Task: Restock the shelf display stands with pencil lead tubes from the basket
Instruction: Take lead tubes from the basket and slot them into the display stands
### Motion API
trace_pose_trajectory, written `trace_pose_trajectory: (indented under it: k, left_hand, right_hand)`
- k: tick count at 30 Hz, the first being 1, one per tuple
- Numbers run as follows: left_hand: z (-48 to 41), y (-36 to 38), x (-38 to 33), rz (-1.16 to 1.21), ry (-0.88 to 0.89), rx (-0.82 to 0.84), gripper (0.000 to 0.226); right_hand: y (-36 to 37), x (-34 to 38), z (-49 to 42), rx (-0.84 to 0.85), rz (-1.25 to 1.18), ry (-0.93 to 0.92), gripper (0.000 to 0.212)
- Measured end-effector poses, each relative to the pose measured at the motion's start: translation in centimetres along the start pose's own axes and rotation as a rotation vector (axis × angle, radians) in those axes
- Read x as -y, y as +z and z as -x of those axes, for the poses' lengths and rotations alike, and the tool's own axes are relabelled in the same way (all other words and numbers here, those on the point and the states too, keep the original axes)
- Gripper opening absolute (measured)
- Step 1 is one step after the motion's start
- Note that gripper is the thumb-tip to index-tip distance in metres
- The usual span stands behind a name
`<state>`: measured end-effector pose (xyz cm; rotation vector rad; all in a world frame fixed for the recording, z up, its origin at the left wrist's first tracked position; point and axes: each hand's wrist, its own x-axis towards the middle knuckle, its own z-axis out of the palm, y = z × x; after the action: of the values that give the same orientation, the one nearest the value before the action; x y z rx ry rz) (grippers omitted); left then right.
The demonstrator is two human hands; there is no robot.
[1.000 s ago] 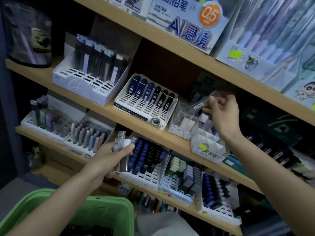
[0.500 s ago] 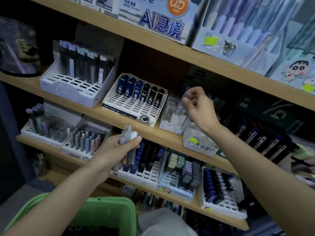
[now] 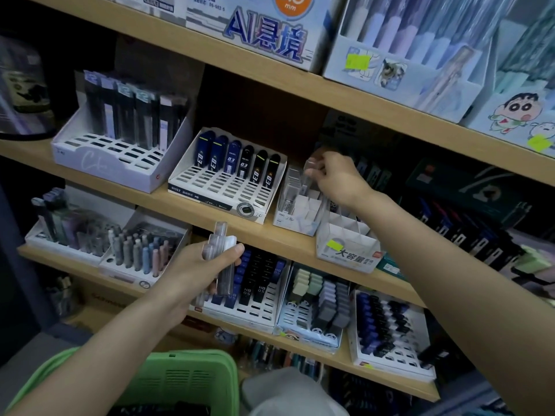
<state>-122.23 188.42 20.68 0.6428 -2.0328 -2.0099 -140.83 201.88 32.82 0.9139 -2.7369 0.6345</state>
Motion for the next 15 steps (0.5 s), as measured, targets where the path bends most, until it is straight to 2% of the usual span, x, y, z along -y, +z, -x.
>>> trace_pose_trajectory:
  k: [6, 10, 15]
  left_hand:
    - [0.01, -0.03, 0.25, -0.017, -0.015, 0.025, 0.033]
    - [0.15, -0.25, 0.20, -0.012, -0.011, 0.013, 0.033]
    - [0.16, -0.64, 0.22, 0.001, -0.013, 0.017, 0.032]
  right_hand:
    - [0.18, 0.09, -0.74, 0.124, -0.010, 0.024, 0.012]
    - [-0.46, -0.03, -1.01, 0.126, -0.035, 0.031, 0.014]
    - [-0.51, -0.67, -1.02, 0.093, -0.076, 0.043, 0.008]
